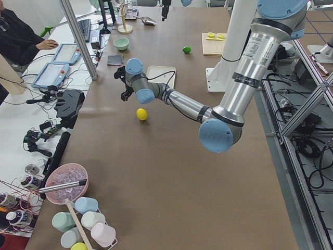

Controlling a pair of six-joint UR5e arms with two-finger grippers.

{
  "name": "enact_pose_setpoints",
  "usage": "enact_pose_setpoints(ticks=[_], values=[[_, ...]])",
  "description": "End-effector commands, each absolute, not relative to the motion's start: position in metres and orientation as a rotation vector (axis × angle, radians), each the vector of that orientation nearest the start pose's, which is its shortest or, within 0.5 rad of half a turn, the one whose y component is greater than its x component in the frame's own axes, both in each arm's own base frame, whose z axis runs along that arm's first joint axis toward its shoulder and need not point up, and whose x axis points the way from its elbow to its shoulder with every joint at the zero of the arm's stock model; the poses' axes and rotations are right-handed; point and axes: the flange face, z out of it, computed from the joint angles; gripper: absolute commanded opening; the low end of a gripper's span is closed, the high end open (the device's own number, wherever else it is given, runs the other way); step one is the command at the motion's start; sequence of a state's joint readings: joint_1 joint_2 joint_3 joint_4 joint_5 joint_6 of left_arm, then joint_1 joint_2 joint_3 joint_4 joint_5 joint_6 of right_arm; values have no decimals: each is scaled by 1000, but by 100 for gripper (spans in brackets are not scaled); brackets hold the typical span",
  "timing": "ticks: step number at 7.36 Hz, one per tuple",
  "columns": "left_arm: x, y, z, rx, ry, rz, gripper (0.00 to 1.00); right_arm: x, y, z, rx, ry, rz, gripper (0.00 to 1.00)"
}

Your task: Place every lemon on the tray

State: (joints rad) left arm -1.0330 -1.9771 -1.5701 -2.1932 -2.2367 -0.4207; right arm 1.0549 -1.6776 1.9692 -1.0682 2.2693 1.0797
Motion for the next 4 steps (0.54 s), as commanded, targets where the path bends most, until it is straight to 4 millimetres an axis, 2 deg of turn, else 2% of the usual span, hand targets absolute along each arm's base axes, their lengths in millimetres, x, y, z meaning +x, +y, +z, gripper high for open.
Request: enact_pose_setpoints(ticks=[1,2,4], values=[[286,-612,340,596,998,448,98,-234,-383,439,37,-1000,225,100],[290,-617,337,594,998,449,98,-268,-358,422,36,-997,214,100],[304,-626,328,595,1001,473,98,-313,-322,417,16,-985,140,100]])
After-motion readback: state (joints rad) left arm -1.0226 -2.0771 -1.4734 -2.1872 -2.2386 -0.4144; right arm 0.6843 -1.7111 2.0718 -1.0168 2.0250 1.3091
